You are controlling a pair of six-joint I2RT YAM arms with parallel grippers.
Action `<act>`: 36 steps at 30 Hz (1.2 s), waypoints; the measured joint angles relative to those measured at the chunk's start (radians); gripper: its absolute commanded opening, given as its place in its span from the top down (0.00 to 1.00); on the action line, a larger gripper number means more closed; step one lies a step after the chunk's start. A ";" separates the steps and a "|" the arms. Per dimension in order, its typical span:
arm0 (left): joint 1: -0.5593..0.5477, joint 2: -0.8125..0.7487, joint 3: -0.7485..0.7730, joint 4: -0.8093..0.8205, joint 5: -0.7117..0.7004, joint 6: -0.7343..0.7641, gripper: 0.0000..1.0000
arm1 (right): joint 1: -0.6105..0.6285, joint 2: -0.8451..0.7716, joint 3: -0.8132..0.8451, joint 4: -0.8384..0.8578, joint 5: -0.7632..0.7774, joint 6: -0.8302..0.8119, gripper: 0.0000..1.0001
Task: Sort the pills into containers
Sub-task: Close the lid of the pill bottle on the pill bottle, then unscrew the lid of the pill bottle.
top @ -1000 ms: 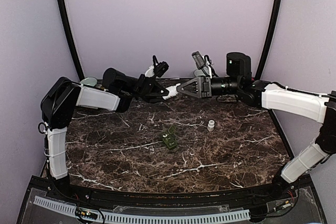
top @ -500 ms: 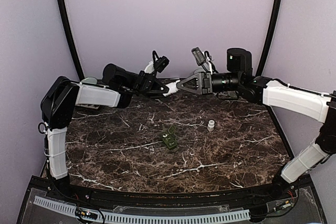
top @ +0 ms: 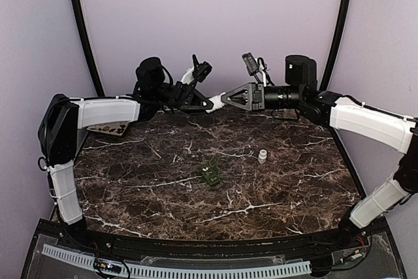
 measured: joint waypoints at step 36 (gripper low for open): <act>-0.120 -0.175 0.218 -1.168 -0.735 1.017 1.00 | -0.009 0.064 0.101 -0.079 0.114 0.191 0.83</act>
